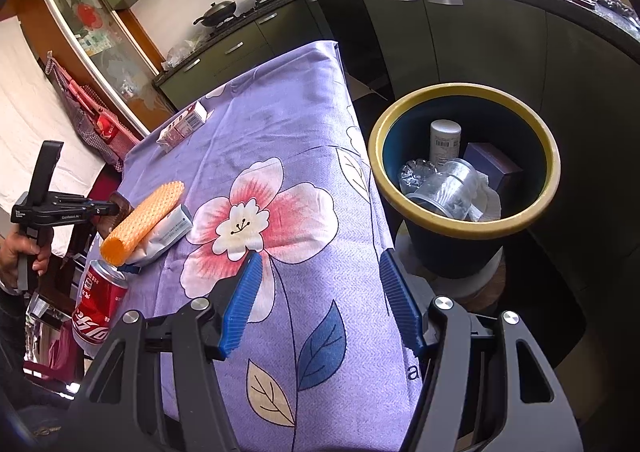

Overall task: Collect trash
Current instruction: 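Carry the brown tray over the bin and open the left gripper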

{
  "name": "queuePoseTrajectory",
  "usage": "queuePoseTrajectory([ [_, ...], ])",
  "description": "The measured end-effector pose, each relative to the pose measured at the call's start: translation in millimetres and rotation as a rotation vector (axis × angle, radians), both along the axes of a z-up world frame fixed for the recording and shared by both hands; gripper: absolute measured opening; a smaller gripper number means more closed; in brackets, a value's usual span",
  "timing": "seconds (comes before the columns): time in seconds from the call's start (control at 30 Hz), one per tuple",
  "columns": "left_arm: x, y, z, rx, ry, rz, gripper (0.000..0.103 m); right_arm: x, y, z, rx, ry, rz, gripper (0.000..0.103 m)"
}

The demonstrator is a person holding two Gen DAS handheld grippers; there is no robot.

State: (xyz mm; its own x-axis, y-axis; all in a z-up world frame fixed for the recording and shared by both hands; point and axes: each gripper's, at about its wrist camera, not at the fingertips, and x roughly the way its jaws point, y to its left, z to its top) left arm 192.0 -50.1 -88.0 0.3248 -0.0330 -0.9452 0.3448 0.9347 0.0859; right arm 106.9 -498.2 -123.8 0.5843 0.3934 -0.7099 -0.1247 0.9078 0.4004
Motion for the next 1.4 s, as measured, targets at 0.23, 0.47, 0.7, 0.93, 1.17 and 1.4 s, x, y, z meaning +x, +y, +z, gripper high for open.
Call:
queuePoseTrajectory([
  [0.23,19.8,-68.1,50.6,-0.016,-0.099,-0.142,0.004,-7.3,-25.9,4.5,-0.007,-0.012,-0.086,0.061],
  [0.47,48.9,-208.2,49.4,-0.084,-0.074,-0.402,0.004,-22.0,-67.0,0.6,-0.022,-0.003,-0.198,0.061],
  [0.7,86.5,-336.7,9.4,-0.118,0.000,-0.524,0.004,-37.5,-105.5,-9.4,-0.020,0.021,-0.293,0.061],
  [0.93,130.5,-401.4,-24.3,-0.141,-0.022,-0.473,0.029,-45.3,-125.9,-15.6,-0.005,0.037,-0.328,0.062],
  [1.17,106.9,-352.5,18.2,-0.247,-0.068,-0.445,0.044,-43.9,-120.8,-13.5,-0.014,0.031,-0.313,0.062],
  [1.4,44.2,-233.6,75.1,-0.344,-0.209,-0.340,0.065,-20.4,-72.7,-2.8,-0.036,0.020,-0.183,0.062],
])
